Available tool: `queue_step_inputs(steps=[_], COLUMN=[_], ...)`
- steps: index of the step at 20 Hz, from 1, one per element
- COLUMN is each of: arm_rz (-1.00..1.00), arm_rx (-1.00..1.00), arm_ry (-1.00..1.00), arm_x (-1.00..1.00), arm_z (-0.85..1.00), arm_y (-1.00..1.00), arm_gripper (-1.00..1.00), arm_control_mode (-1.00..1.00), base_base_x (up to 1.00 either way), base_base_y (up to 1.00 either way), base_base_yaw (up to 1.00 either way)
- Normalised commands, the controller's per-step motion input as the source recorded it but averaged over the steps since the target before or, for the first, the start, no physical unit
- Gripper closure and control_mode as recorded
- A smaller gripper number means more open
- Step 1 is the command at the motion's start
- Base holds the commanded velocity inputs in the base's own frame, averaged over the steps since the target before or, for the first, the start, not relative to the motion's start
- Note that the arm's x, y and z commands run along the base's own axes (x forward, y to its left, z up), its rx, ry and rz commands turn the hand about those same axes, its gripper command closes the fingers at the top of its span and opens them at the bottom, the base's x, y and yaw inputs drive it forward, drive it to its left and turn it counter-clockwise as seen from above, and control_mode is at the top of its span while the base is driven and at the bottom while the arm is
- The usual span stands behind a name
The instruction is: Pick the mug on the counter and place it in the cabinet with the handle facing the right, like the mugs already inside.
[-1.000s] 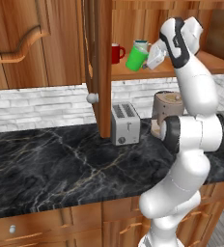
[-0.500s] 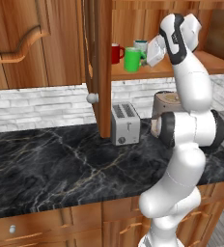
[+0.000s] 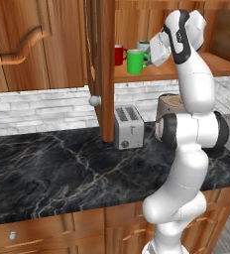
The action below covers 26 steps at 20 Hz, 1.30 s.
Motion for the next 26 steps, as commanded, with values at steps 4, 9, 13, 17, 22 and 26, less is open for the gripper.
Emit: queue_step_inputs(steps=[4, 9, 13, 17, 22, 26], arm_rz=[0.04, 0.01, 0.0, 0.0, -0.01, -0.02], arm_rx=[-0.02, 0.0, 0.0, 0.02, 0.03, 0.03], arm_ry=[-0.09, -0.1, -0.09, -0.07, -0.08, -0.06], arm_x=[-0.1, -0.27, -0.28, -0.35, -0.49, -0.53], arm_z=[0.08, 0.05, 0.1, 0.09, 0.04, 0.04], arm_y=[-0.07, -0.1, -0.06, -0.04, -0.08, -0.15], arm_gripper=[-1.0, -1.0, -1.0, -1.0, -1.0, -1.0], arm_control_mode=[-1.0, -1.0, -1.0, -1.0, -1.0, -1.0], base_base_x=[0.0, 0.0, 0.0, 0.0, 0.0, 0.0], base_base_y=[0.0, 0.0, 0.0, 0.0, 0.0, 0.0], base_base_yaw=[0.0, 0.0, 0.0, 0.0, 0.0, 0.0])
